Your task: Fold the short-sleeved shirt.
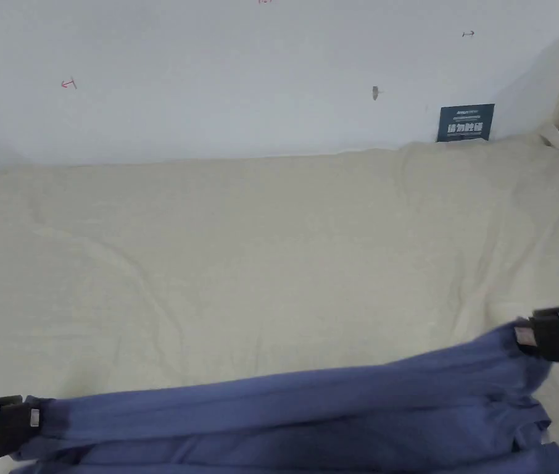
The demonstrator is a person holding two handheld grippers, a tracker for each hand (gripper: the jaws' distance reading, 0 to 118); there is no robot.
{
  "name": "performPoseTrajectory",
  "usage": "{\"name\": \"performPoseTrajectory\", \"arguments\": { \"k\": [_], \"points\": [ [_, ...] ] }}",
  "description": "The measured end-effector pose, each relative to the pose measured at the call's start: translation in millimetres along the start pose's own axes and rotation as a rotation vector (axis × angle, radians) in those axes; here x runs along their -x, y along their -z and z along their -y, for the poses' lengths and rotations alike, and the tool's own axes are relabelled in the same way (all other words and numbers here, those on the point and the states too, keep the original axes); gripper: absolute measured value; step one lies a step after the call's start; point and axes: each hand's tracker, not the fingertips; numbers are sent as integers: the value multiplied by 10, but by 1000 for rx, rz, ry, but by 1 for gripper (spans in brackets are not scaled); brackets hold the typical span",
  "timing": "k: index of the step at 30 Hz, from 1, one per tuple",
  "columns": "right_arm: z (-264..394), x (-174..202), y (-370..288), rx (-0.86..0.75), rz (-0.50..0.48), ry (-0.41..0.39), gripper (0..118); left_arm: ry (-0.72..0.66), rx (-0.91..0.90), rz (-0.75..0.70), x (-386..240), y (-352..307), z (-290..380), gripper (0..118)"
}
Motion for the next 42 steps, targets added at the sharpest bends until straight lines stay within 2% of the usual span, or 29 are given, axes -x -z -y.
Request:
{"name": "performPoseTrajectory", "arguments": {
  "k": [9, 10, 11, 12, 13, 14, 15, 16, 17, 20, 23, 25, 27, 28, 29, 30, 31, 32, 35, 37, 40, 42],
  "points": [
    [984, -67, 73, 140, -7, 19, 1, -40, 65, 10, 46, 7, 728, 7],
    [1046, -63, 110, 139, -4, 19, 1, -51, 72, 14, 48, 50, 768, 10],
    [1110, -107, 202, 139, -1, 19, 4, -56, 86, 12, 43, 95, 806, 21],
    [1154, -118, 247, 140, 1, 28, 12, -60, 104, -2, 90, 124, 829, 41],
    [1181, -123, 283, 143, 7, 39, 30, -56, 114, -32, 97, 135, 857, 72],
    [1199, -122, 295, 142, 30, 59, 44, -50, 115, -33, 105, 140, 872, 86],
    [1213, -126, 236, 123, 49, 77, 57, -52, 112, -39, 125, 102, 882, 94],
    [1214, -131, 223, 107, 64, 75, 74, -65, 83, -36, 131, 27, 855, 98],
    [1199, -135, 202, 94, 104, 65, 78, -81, 61, -25, 155, -25, 839, 98],
    [1161, -133, 93, 13, 120, 54, 78, -160, 3, 7, 330, -164, 782, 98],
    [1095, 56, -216, -191, 90, 41, 78, -173, -51, 4, 385, -322, 768, 97],
    [1085, 213, -315, -310, 85, 16, 78, -173, -67, 4, 337, -448, 793, 92],
    [1087, 401, -347, -344, 56, -2, 70, -141, -82, 30, 287, -528, 828, 74],
    [1100, 496, -350, -367, 40, -11, 70, -127, -84, 36, 318, -505, 832, 70],
    [1124, 607, -341, -394, 13, -29, 66, -115, -78, 34, 300, -512, 849, 70],
    [1147, 743, -315, -408, -1, -35, 54, -98, -74, 34, 271, -508, 876, 59],
    [1152, 834, -299, -412, -1, -34, 19, -84, -82, 18, 248, -508, 913, 33],
    [1171, 949, -260, -418, 8, -37, 2, -87, -86, 10, 180, -527, 972, 9],
    [1206, 1246, -158, -412, -42, -57, 0, -160, -49, 54, 261, -486, 1071, 0],
    [1220, 1437, -152, -430, -92, -56, 0, -199, -69, 74, 304, -458, 1106, 0],
    [1216, 1660, -103, -439, -114, -76, 0, -231, -91, 86, 492, -487, 1140, 0],
    [1191, 1809, -80, -435, -129, -99, 0, -290, -115, 148, 688, -494, 1120, 0]
  ]
}}
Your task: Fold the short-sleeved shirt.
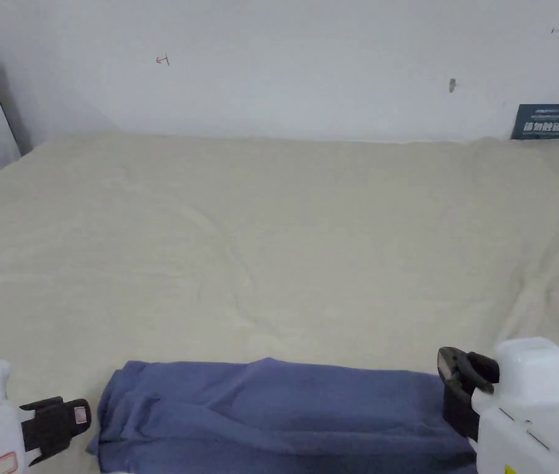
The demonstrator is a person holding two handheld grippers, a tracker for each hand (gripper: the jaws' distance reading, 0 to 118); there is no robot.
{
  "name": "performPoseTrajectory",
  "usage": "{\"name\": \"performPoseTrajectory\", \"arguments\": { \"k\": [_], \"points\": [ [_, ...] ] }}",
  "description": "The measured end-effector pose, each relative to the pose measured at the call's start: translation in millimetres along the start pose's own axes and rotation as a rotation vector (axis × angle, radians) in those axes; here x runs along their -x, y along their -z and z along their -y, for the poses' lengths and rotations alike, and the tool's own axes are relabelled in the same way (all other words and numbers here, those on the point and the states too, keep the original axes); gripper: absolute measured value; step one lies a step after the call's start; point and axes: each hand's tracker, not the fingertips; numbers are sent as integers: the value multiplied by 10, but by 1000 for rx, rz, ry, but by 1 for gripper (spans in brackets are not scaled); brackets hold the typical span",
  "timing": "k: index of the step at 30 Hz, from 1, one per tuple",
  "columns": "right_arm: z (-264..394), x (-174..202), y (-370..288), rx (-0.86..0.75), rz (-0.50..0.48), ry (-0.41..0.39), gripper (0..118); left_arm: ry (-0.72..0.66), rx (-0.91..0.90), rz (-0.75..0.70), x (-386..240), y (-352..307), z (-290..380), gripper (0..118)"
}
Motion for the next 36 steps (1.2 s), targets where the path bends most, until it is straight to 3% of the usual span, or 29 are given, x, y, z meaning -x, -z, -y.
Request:
{"name": "performPoseTrajectory", "arguments": {
  "k": [1, 2, 3, 4, 5, 6, 7, 11, 15, 20, 23, 32, 33, 34, 35, 36],
  "points": [
    [-1, 48, 23, 2, -9, -6, 0, -34, -9, 42, 73, -3, -30, 0],
    [-11, 101, 46, 11, -27, -10, 0, -72, -10, 108, 73, -21, -19, 9],
    [-12, 159, 63, 14, -33, -8, 0, -110, -12, 165, 119, -12, -20, 29],
    [-12, 203, 76, 18, -38, -10, 0, -157, -2, 239, 184, 35, -47, 68],
    [-4, 254, 98, 27, -46, -19, 0, -187, 25, 277, 238, 91, -67, 91],
    [8, 301, 113, 37, -54, -30, 0, -197, 33, 282, 294, 135, -79, 104],
    [17, 330, 118, 39, -60, -29, 0, -183, 41, 294, 336, 169, -87, 105],
    [58, 346, 166, 79, -168, 136, 0, -261, 81, 315, 504, 397, -143, 105],
    [67, 405, 246, 92, -133, 92, 0, -295, 170, 431, 602, 661, -187, 105],
    [53, 508, 306, 110, -142, 67, 0, -281, 232, 339, 646, 868, -206, 105],
    [55, 575, 355, 118, -150, 60, 0, -368, 224, 495, 704, 917, -306, 105],
    [105, 665, 467, 172, -168, 66, 0, -381, 335, 616, 655, 1256, -342, 101],
    [125, 662, 475, 177, -171, 67, 0, -387, 346, 621, 617, 1279, -337, 93],
    [136, 662, 484, 181, -170, 68, 0, -377, 361, 615, 581, 1315, -325, 68],
    [139, 661, 493, 187, -170, 70, 0, -351, 374, 570, 550, 1336, -298, 34],
    [142, 656, 501, 193, -169, 73, 0, -322, 389, 478, 522, 1382, -262, 10]
  ]
}}
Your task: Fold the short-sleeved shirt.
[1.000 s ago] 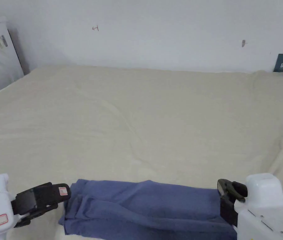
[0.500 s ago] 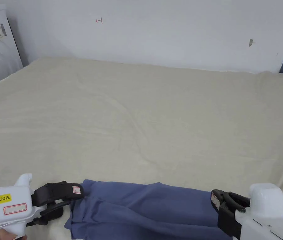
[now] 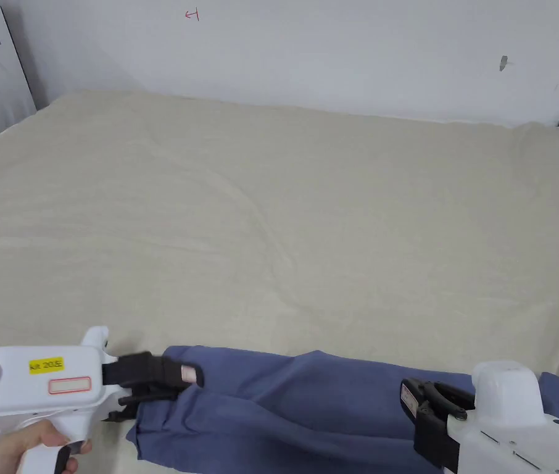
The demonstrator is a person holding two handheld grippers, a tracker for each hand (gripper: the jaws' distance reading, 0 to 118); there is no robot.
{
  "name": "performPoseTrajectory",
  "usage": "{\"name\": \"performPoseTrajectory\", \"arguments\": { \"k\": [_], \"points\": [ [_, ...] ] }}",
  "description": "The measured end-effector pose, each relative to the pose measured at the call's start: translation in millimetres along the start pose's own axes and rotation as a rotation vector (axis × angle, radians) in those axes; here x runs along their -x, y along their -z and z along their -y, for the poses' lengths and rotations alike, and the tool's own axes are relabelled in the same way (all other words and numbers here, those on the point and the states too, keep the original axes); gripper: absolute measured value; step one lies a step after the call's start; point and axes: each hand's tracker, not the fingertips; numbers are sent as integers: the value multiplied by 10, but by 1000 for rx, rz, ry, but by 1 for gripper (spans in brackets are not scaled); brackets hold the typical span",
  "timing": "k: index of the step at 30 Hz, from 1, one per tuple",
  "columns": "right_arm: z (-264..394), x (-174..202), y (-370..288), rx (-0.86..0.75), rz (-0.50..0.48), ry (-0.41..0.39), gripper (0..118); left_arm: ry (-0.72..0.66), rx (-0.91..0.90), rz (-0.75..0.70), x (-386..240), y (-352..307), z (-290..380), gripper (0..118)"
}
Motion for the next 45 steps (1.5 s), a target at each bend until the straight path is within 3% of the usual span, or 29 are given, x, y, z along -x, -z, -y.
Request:
{"name": "performPoseTrajectory", "arguments": {
  "k": [1, 3, 4, 10, 17, 20, 23, 29, 36, 37, 38, 39, 40, 41, 43, 45],
  "points": [
    [1, -11, 3, 5, 0, 2, 0, 11, 39, -64, 30, 91, 35, 10],
    [3, -33, -8, 8, 6, 1, 0, -110, -22, 127, 86, 40, 43, 10],
    [-4, -60, -36, 9, 9, -1, 0, -115, -33, 97, 59, 10, 57, 9],
    [-31, -252, -182, -20, 29, 19, 0, 55, -61, -138, -382, -98, 125, 9],
    [-41, -530, -469, -56, 55, 29, 0, 228, -107, -210, -1254, -200, 291, 9],
    [-43, -692, -562, -78, 60, 85, 0, 318, -148, -242, -1616, -118, 457, 9],
    [-21, -854, -641, -91, 53, 140, 0, 333, -100, -182, -1871, 134, 624, 9],
    [35, -995, -818, -99, 94, 117, 0, 384, 17, -156, -2240, 966, 808, 9],
    [132, -1190, -929, -101, 133, 171, 0, 387, 181, -149, -2436, 1785, 990, 10],
    [134, -1213, -934, -99, 136, 182, 0, 432, 197, -180, -2451, 1873, 1005, 18],
    [144, -1235, -935, -97, 139, 195, 0, 459, 198, -208, -2375, 1934, 946, 34],
    [156, -1257, -933, -95, 139, 209, 0, 474, 189, -219, -2352, 1990, 931, 59],
    [166, -1270, -932, -93, 139, 220, 0, 466, 182, -213, -2343, 2008, 914, 59],
    [177, -1281, -931, -93, 138, 228, 0, 402, 160, -170, -2339, 2011, 904, 67],
    [189, -1278, -928, -91, 142, 231, 0, 380, 155, -78, -2374, 1953, 907, 105],
    [205, -1273, -922, -85, 147, 225, 0, 388, 156, -65, -2443, 1857, 865, 110]
  ]
}}
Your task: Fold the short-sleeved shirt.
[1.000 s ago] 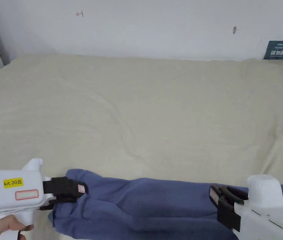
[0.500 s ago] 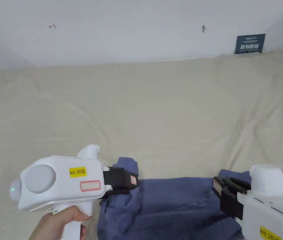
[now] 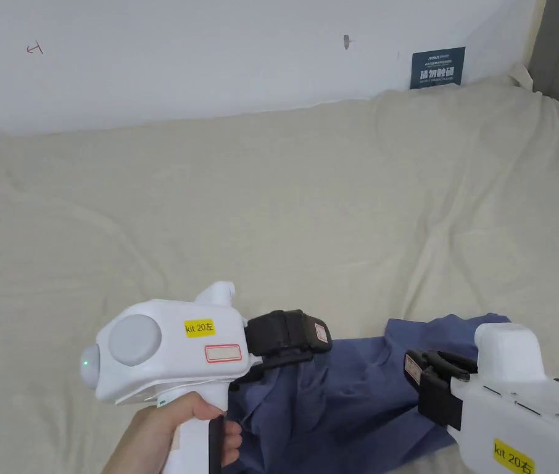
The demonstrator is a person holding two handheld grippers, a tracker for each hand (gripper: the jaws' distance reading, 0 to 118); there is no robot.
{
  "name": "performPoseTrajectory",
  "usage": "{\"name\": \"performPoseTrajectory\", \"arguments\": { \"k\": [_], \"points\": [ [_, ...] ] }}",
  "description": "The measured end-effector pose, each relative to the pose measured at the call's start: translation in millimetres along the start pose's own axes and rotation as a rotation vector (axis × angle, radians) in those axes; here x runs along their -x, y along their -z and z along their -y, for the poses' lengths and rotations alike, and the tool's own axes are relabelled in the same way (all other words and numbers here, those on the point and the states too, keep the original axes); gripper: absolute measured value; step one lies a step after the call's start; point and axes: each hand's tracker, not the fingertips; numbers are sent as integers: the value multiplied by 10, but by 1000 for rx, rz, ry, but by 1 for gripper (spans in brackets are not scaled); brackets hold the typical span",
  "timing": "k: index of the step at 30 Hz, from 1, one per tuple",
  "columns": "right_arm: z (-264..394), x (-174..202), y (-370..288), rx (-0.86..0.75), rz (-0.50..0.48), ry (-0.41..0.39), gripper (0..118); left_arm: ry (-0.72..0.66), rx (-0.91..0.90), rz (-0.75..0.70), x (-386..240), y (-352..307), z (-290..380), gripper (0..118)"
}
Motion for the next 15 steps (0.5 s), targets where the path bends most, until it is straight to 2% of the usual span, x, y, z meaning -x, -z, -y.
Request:
{"name": "performPoseTrajectory", "arguments": {
  "k": [7, 9, 10, 12, 13, 15],
  "points": [
    [9, 28, 5, 0, -20, 14, 0, 34, -41, -12, 8, -447, -25, 109],
    [14, 28, 12, 3, -19, 10, 0, 33, -42, -38, 124, -552, -22, 103],
    [17, 27, 9, 3, -20, 8, 0, 31, -49, -76, 177, -595, -20, 76],
    [22, 30, -16, 2, -17, 7, 0, 16, -97, -180, 289, -661, 2, 7],
    [24, 35, -42, -2, -14, 3, 0, -4, -111, -211, 344, -665, 14, 2],
    [12, 40, -86, -16, -8, -11, 0, -3, -84, -219, 435, -667, 38, 2]
  ]
}}
